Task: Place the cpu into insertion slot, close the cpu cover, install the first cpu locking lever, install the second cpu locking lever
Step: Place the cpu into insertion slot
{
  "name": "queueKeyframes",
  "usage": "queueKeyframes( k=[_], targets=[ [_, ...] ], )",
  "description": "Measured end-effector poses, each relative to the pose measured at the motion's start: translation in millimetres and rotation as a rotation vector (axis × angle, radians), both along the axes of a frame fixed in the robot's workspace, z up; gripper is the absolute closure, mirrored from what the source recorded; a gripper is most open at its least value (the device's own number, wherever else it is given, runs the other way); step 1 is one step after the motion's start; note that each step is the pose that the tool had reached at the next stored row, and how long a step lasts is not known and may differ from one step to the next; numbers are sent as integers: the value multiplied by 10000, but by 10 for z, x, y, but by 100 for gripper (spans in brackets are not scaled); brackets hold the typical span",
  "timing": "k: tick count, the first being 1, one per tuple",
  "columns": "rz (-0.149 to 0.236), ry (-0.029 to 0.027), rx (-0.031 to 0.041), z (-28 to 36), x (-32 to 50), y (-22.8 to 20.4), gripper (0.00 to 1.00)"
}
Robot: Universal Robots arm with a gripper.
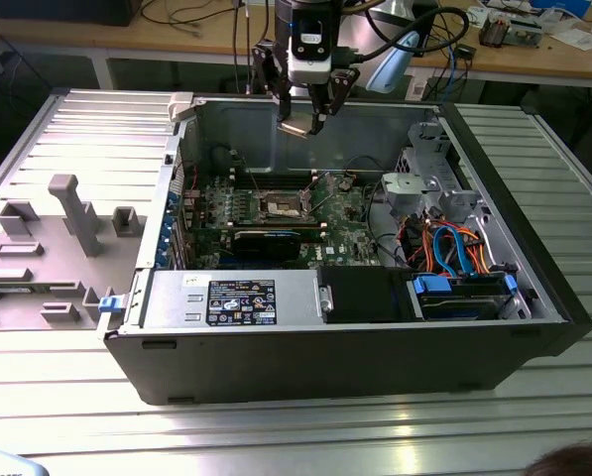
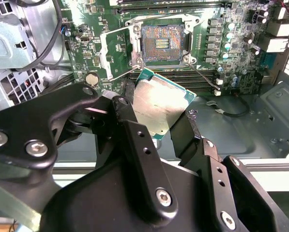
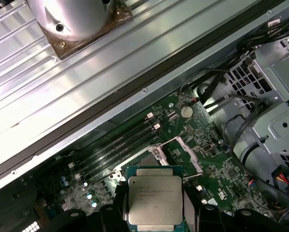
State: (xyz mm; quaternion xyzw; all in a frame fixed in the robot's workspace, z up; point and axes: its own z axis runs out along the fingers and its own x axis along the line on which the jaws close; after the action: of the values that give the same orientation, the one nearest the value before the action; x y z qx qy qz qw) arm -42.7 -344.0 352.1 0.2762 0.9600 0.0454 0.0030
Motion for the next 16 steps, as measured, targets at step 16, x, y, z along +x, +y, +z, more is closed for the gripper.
queueKeyframes(
  k=[16],
  targets=[
    [-140,0,0,0,0,0,46]
  ],
)
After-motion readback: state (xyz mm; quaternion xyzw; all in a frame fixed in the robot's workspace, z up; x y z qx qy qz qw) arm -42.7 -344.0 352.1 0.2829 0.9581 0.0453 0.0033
